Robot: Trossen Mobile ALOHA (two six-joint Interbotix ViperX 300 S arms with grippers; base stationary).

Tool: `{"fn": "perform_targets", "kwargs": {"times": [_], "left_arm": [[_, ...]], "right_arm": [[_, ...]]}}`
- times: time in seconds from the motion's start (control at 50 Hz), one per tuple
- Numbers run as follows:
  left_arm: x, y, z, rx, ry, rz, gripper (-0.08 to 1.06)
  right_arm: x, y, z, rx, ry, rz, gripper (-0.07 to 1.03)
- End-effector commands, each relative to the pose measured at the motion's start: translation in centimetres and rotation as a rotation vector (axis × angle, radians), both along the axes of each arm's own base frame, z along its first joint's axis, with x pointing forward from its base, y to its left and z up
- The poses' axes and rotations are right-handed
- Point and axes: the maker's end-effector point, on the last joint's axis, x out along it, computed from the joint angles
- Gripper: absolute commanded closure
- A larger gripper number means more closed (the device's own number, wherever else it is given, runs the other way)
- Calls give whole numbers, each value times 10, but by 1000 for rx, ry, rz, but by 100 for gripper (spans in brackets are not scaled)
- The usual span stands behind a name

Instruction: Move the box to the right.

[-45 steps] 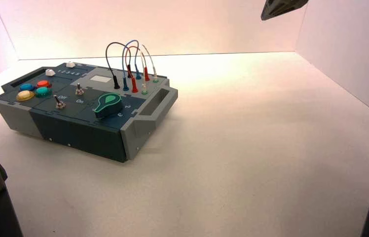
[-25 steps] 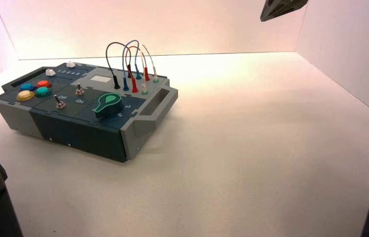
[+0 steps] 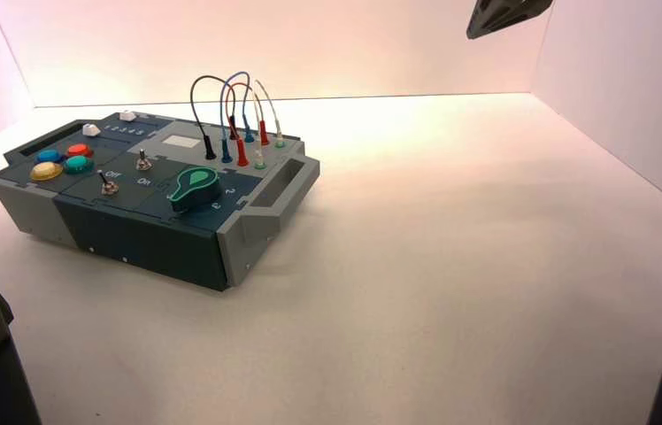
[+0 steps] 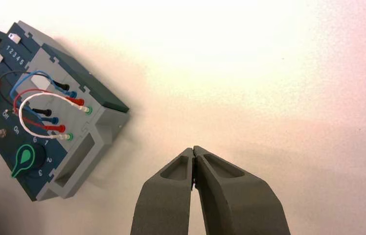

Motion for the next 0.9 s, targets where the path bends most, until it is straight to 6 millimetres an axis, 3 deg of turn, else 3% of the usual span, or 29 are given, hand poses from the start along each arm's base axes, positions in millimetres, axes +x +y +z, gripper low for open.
{"fn": "perform_targets", "kwargs": {"times": [0.02, 0.18, 0.64, 0.9], "left_arm": [[4, 27, 18, 15, -54, 99, 101], [7, 45, 19, 22, -86, 165, 101], [57, 62, -61, 28, 172, 146, 101], [68, 89, -79, 28, 196, 209, 101]], "right_arm": [[8, 3, 18, 12, -48, 3, 98], [7, 4, 21, 15, -42, 14, 98], [4, 4, 22, 18, -41, 17, 98], [3, 5, 22, 18, -30, 26, 98]]}}
